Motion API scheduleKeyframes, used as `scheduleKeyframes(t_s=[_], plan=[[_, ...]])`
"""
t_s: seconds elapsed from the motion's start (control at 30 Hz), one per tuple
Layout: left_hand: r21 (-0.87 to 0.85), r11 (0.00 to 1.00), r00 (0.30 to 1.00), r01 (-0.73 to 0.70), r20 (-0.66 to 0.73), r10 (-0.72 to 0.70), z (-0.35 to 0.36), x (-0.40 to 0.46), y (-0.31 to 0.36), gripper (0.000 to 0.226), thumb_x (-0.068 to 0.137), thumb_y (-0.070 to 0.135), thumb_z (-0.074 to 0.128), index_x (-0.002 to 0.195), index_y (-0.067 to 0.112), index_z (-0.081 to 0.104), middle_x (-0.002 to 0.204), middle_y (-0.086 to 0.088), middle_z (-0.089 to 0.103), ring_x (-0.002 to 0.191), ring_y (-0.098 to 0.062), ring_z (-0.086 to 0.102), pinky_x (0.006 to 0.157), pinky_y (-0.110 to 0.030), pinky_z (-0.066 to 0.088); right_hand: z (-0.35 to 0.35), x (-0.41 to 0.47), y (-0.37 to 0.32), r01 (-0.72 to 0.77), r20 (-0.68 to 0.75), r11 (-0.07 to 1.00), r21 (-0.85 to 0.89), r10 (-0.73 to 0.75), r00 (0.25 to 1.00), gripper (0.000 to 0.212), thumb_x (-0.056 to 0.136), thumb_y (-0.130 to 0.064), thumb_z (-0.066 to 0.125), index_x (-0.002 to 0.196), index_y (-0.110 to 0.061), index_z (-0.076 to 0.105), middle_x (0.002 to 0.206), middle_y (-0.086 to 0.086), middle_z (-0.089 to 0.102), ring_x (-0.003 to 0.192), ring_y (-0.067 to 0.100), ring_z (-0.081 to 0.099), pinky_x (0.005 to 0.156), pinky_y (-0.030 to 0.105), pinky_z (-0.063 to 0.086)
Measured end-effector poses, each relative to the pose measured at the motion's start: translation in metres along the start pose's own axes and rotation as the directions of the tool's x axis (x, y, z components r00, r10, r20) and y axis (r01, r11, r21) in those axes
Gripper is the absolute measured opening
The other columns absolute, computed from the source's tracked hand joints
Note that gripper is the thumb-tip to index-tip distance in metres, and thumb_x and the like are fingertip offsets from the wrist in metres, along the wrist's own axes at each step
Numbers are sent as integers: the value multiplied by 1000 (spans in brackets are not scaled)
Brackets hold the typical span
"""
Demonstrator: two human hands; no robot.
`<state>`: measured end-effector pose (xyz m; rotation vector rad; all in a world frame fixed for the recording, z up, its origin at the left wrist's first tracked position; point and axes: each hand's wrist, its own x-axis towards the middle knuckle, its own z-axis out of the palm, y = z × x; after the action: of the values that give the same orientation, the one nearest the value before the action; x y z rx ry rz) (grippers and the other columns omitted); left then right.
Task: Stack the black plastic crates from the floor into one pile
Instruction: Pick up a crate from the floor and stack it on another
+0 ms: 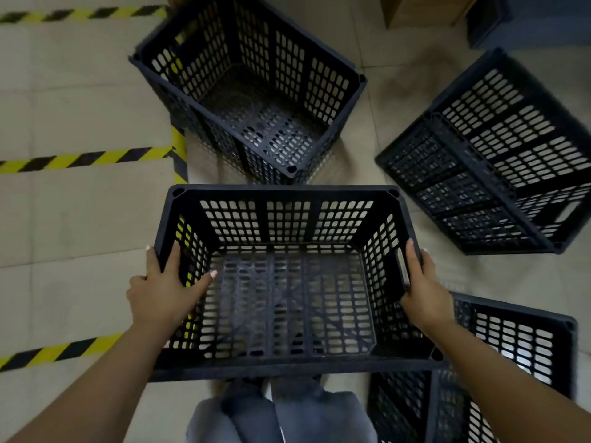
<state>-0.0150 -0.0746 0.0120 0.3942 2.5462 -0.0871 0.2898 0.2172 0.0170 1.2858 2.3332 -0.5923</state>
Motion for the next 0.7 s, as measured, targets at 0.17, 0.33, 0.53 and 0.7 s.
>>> scheduleKeyframes(t_s=[0.17,0.33,0.53,0.7], plan=[[-50,994,995,95,-2,-95,-36,-37,-45,111,56,94,23,150,36,21,160,-9,10,117,-51,43,98,-48,38,-39,-27,-46,94,28,993,-73,-92,995,102,80,5,52,148,-42,-7,161,1,-13,64,27,52,41,27,31],[-132,984,993,116,-19,-119,-73,-56,-102,110,58,96,29,150,36,20,161,-8,8,119,-52,41,101,-51,36,-65,-48,-110,176,-63,981,-84,-181,981,80,93,-22,55,150,-38,3,161,3,-7,89,34,62,53,29,40],[-314,947,992,73,-74,-101,-113,-49,-210,104,63,88,39,150,34,25,161,-3,7,128,-48,37,106,-51,34,-74,-81,-236,198,-171,980,31,-190,967,75,87,-66,31,148,-45,-7,162,-5,-2,125,33,50,73,37,46],[-323,944,992,70,-75,-100,-152,-27,-316,104,63,90,38,150,36,20,162,-4,4,130,-46,35,107,-48,35,-49,-116,-345,202,-216,979,-7,-199,956,83,82,-71,33,150,-40,-2,162,-6,-1,137,27,37,84,41,48]])
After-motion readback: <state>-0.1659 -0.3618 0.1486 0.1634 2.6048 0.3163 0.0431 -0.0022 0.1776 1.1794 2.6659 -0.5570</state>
